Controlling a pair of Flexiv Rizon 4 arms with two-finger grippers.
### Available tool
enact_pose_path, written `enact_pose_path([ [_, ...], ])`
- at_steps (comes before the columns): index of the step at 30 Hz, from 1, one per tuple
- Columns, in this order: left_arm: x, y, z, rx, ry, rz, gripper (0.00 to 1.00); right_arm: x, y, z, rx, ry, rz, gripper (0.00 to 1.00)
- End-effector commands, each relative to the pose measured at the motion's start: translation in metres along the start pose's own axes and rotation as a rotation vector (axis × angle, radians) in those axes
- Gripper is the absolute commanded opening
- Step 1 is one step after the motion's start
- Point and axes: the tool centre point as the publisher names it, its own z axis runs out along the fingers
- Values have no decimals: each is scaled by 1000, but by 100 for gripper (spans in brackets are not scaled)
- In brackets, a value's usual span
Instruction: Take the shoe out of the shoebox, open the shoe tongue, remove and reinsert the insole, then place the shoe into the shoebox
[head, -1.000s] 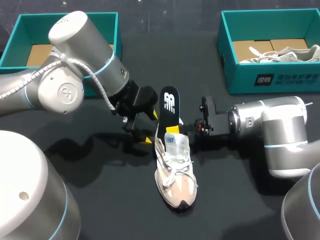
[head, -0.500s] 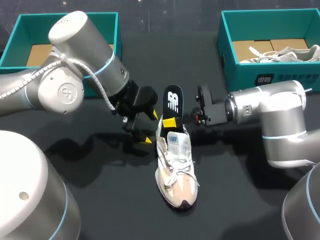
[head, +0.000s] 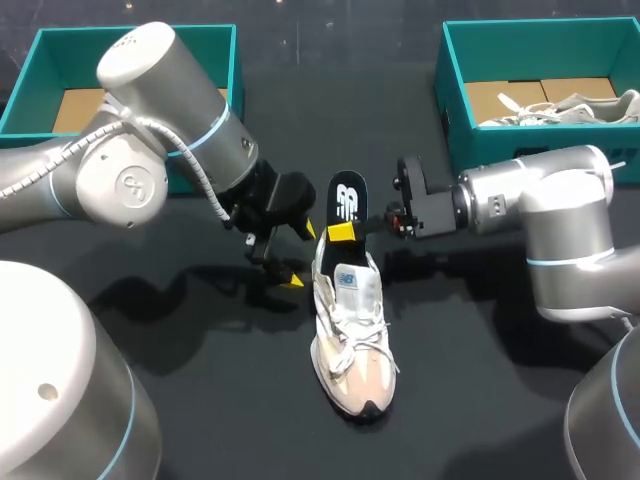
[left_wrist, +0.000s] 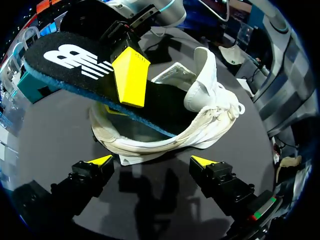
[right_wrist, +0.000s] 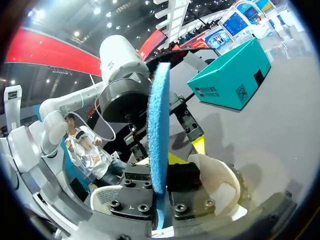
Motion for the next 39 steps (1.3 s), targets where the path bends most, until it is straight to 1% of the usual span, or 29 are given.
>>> enact_pose_path([
  [1, 0, 0, 1, -1, 0, 1, 100, -6, -11, 6, 0, 13, 27, 0],
  [7, 0, 0, 1, -1, 0, 1, 100, -5, -33, 12, 8, 38, 110, 0],
  [12, 0, 0, 1, -1, 0, 1, 100, -1, -51, 14, 26, 56, 176, 0],
  [14, 0, 0, 1, -1, 0, 1, 100, 1, -52, 15, 25, 57, 173, 0],
  [16, 0, 0, 1, -1, 0, 1, 100, 2, -49, 16, 29, 49, 161, 0],
  [17, 0, 0, 1, -1, 0, 1, 100, 3, -47, 16, 32, 49, 152, 9],
  [19, 0, 0, 1, -1, 0, 1, 100, 4, -42, 16, 35, 43, 136, 44],
  [20, 0, 0, 1, -1, 0, 1, 100, 4, -40, 16, 36, 39, 126, 46],
  [21, 0, 0, 1, -1, 0, 1, 100, 4, -38, 15, 35, 36, 116, 47],
  [27, 0, 0, 1, -1, 0, 1, 100, 5, -23, 8, 44, -2, 82, 38],
  [31, 0, 0, 1, -1, 0, 1, 100, 2, -17, 0, 38, -9, 71, 36],
  [35, 0, 0, 1, -1, 0, 1, 100, 1, -11, 0, 40, -4, 57, 34],
  [39, 0, 0, 1, -1, 0, 1, 100, 2, -9, 1, 45, -6, 47, 35],
])
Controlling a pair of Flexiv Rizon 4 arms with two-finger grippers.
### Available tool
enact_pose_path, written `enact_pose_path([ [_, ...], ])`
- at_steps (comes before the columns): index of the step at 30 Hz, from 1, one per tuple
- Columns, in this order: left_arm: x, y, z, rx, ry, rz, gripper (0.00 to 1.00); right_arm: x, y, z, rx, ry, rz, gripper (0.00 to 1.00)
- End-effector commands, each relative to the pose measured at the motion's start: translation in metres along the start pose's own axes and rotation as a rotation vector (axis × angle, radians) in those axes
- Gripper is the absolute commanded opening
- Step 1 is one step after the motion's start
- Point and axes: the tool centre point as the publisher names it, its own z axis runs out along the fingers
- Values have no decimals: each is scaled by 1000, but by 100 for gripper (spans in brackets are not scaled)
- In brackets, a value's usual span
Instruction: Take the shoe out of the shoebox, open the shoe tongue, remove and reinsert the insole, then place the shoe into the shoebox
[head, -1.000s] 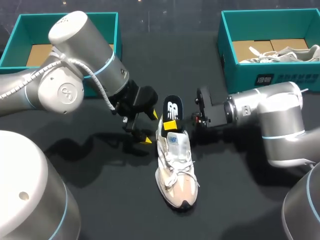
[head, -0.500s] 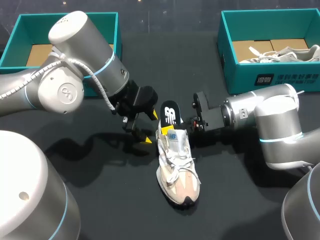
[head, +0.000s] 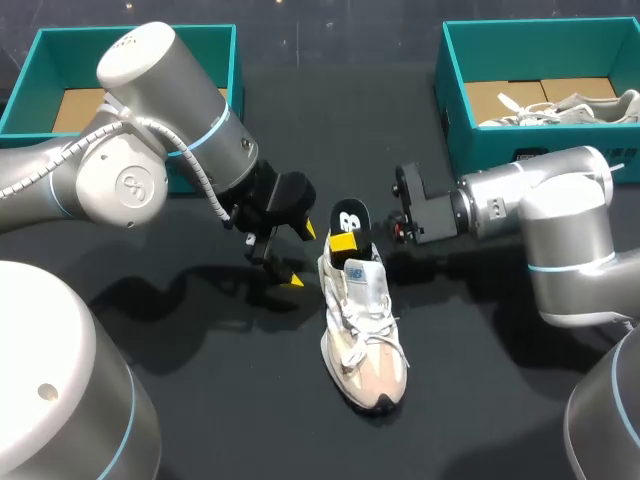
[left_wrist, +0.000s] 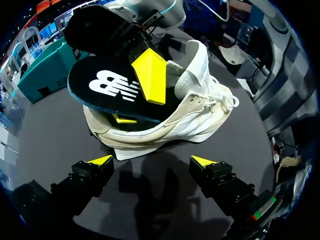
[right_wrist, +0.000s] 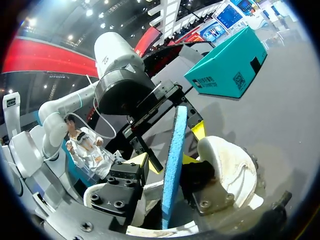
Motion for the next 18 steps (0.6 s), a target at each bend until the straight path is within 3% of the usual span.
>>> enact_pose_path([
  [1, 0, 0, 1, -1, -1, 1, 100, 2, 3, 0, 9, -5, -3, 35],
  [6, 0, 0, 1, -1, -1, 1, 100, 5, 4, -2, 8, -21, -8, 36],
  [10, 0, 0, 1, -1, -1, 1, 100, 6, 4, -7, -12, -21, -25, 31],
  [12, 0, 0, 1, -1, -1, 1, 100, 7, 4, -9, -24, -5, -38, 22],
  [13, 0, 0, 1, -1, -1, 1, 100, 7, 4, -11, -26, -6, -37, 7],
  [14, 0, 0, 1, -1, -1, 1, 100, 6, 3, -11, -27, -6, -36, 0],
  [18, 0, 0, 1, -1, -1, 1, 100, 1, -2, -6, -15, 14, -3, 0],
])
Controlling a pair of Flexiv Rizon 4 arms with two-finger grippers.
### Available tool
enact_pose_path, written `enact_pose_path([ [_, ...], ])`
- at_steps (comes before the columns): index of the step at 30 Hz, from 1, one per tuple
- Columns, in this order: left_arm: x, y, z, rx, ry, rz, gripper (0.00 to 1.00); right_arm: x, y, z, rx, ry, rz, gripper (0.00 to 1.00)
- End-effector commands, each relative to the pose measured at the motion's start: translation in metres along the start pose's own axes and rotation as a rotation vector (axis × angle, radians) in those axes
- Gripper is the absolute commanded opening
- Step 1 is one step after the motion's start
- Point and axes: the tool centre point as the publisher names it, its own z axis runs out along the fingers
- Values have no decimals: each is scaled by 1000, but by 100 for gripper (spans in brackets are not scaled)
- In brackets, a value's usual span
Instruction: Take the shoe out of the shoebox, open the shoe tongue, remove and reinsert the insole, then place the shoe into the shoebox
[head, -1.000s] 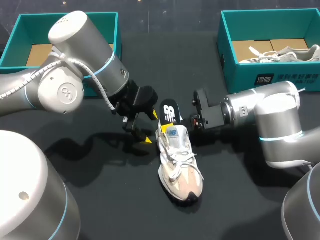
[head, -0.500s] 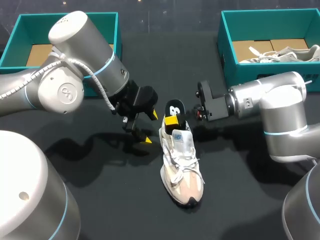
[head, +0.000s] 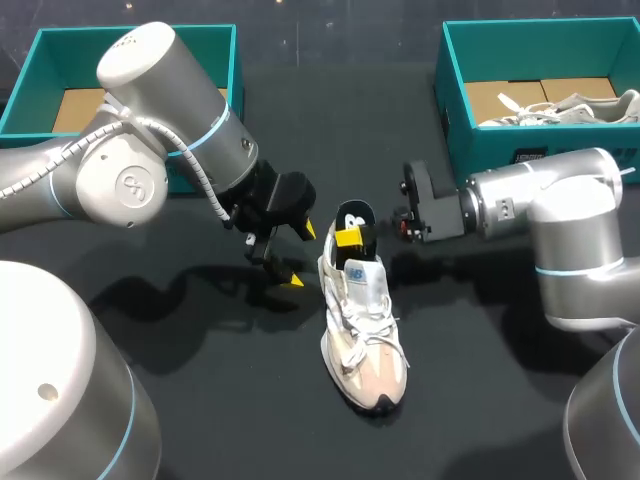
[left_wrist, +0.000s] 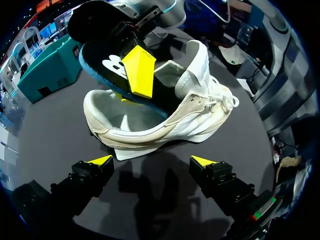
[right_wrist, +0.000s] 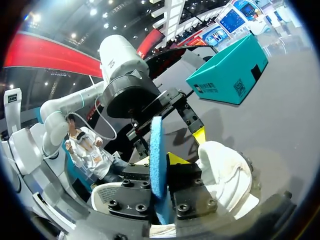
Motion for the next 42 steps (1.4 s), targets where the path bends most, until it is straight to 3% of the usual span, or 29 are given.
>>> enact_pose_path([
  [1, 0, 0, 1, -1, -1, 1, 100, -6, -7, 5, 17, 22, 33, 0],
  [6, 0, 0, 1, -1, -1, 1, 100, -15, -24, 15, 44, 47, 129, 0],
  [12, 0, 0, 1, -1, -1, 1, 100, -11, -39, 17, 56, 38, 191, 0],
  [14, 0, 0, 1, -1, -1, 1, 100, -6, -35, 16, 51, 13, 171, 0],
  [16, 0, 0, 1, -1, -1, 1, 100, -1, -30, 15, 53, -2, 142, 18],
  [18, 0, 0, 1, -1, -1, 1, 100, 3, -25, 14, 58, -21, 120, 25],
  [26, 0, 0, 1, -1, -1, 1, 100, 13, -13, 10, 84, -72, 69, 18],
  [33, 0, 0, 1, -1, -1, 1, 100, 12, -6, 2, 81, -93, 52, 24],
  [38, 0, 0, 1, -1, -1, 1, 100, 8, -2, -9, 53, -102, 40, 35],
  [41, 0, 0, 1, -1, -1, 1, 100, 3, -3, -14, 32, -90, 48, 30],
  [42, 0, 0, 1, -1, -1, 1, 100, 0, -3, -15, 29, -89, 52, 23],
])
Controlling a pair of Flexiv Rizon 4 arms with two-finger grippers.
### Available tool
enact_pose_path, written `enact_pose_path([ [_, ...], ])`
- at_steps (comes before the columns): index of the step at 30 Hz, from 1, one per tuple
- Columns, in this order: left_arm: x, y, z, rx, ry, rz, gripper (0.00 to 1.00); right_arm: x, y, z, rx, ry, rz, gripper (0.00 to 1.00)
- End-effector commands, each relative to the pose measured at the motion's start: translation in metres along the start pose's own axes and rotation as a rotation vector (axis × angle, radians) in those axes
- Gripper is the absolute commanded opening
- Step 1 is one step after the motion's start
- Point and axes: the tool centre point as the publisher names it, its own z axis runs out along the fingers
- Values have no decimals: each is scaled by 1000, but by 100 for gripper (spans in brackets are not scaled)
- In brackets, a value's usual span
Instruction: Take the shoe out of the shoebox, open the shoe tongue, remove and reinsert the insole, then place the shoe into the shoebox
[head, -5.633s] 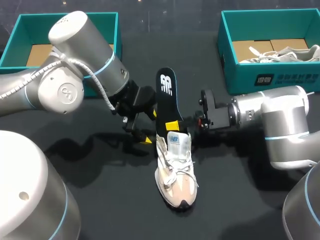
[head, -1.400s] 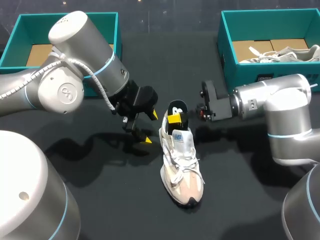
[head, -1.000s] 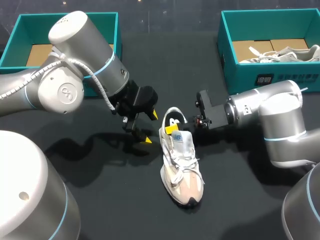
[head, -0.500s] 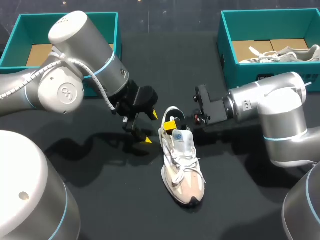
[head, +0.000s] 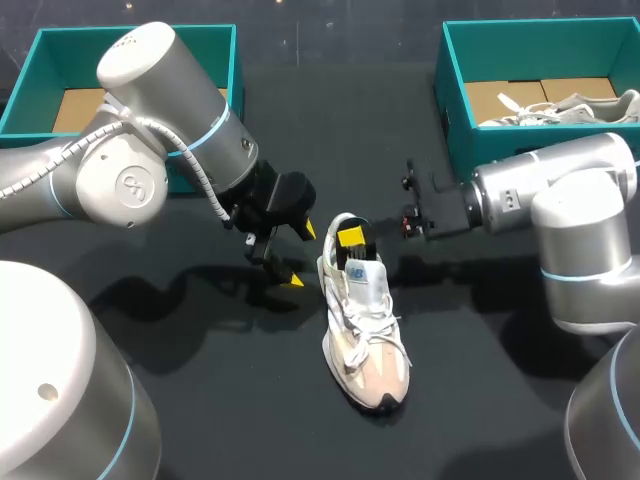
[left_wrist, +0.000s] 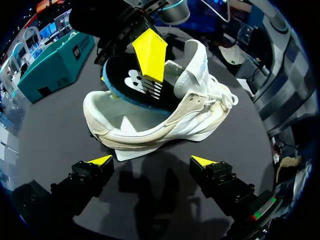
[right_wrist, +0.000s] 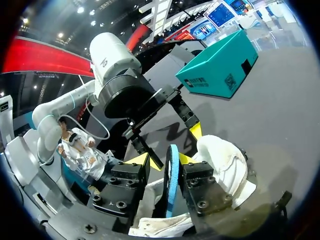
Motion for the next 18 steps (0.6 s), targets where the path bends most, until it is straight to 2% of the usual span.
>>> enact_pose_path([
  [1, 0, 0, 1, -1, -1, 1, 100, -6, -5, -6, -17, 18, 10, 12],
  [2, 0, 0, 1, -1, -1, 1, 100, -8, -6, -4, -13, 26, 19, 0],
  [9, 0, 0, 1, -1, -1, 1, 100, -19, -22, 13, 16, 60, 111, 0],
  [14, 0, 0, 1, -1, -1, 1, 100, -15, -36, 18, 28, 44, 167, 0],
  [17, 0, 0, 1, -1, -1, 1, 100, -8, -34, 15, 13, 18, 148, 0],
  [18, 0, 0, 1, -1, -1, 1, 100, -6, -32, 15, 13, 12, 138, 16],
])
